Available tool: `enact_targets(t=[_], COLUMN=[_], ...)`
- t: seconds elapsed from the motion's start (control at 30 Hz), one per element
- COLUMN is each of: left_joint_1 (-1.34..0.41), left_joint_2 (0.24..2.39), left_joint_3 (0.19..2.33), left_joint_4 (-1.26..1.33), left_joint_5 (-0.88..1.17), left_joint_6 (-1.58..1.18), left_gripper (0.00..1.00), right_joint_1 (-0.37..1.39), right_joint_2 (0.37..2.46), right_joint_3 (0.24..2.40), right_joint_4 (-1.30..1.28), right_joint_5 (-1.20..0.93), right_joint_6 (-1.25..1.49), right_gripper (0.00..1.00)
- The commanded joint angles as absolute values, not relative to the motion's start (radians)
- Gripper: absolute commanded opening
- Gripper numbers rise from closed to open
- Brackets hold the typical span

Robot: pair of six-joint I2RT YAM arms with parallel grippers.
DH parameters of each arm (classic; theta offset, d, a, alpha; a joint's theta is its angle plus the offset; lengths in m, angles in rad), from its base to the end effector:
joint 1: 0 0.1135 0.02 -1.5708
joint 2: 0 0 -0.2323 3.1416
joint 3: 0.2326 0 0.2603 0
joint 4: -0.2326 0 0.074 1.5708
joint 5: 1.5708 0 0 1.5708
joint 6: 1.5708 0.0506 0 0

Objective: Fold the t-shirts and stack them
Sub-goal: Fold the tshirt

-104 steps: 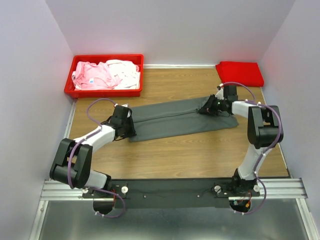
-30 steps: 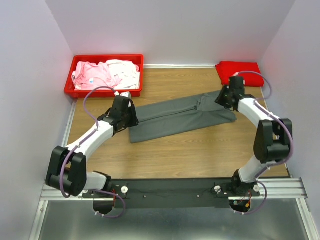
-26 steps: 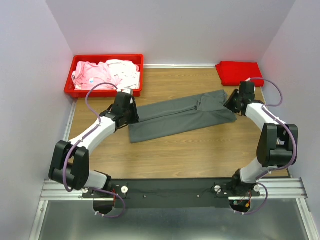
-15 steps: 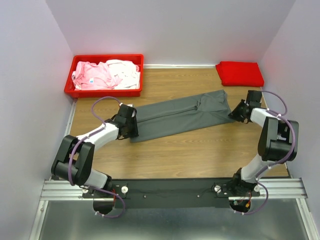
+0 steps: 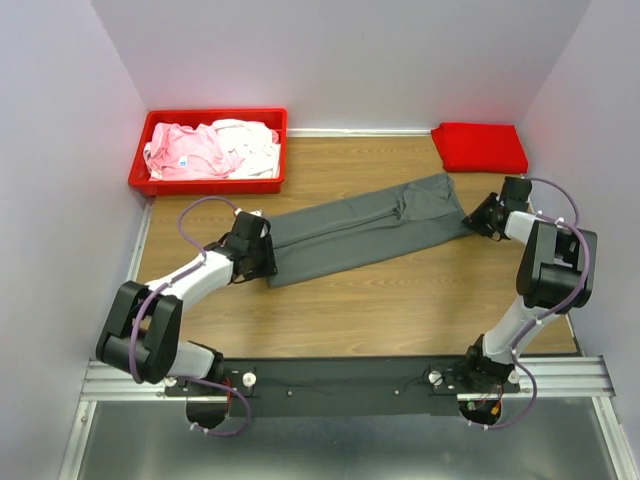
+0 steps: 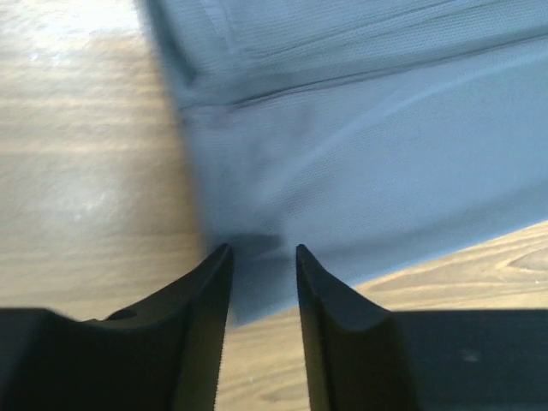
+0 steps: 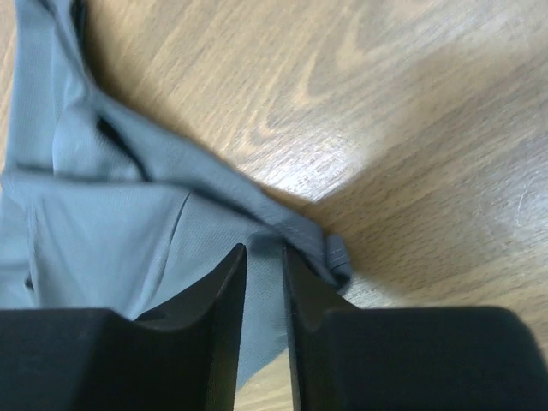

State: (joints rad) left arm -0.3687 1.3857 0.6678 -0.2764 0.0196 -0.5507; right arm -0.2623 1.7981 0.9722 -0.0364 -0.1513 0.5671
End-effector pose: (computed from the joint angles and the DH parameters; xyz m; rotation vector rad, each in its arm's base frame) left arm 0.2565 -0.1002 0.1160 -0.2296 2.5993 -0.3662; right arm 0.3582 -0.0883 0.1001 0.9223 2.2651 0.3204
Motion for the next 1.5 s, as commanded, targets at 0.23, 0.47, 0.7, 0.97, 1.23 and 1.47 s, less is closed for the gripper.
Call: enact_targets(t=[0.23,0.47,0.7,0.97,1.23,1.47], left_joint_1=[-0.382,-0.439,-0.456,-0.465,-0.526,-0.614], left_joint_2=[1.403,1.735,1.87,1.777,1.542,1.499], left_joint_3=[0.948,1.202,1.253,1.051,0.758,0.736], left_joint_4=[-0.347,-0.344,-0.365,-0.367,-0.319,-0.198], left_joint_5=[0.009,0.008,-0.017,0.069,0.222,0.42], left_joint_6=[-0.427,-0.304,-0.308,-0.383,-0.489,-0.646], left_gripper=[0.6,0.6,0.56,0.56,0.55,0.55], right_joint_1=[-0.138,-0.095,-0.095,-0.08,-0.009,-0.002], right_joint_2=[1.646,1.646,1.704,1.835,2.08,2.393], right_joint_3=[0.911,0.876,0.88,0.945,1.262,1.639], right_joint_4=[-0.115,-0.095,-0.086,-0.077,-0.083,-0.147], right_joint_5=[-0.123,-0.155,-0.167,-0.241,-0.331,-0.491], right_joint_6=[0.557,0.614,0.594,0.545,0.538,0.6], right_gripper=[0.43,0.43,0.43,0.43,0.43,0.43])
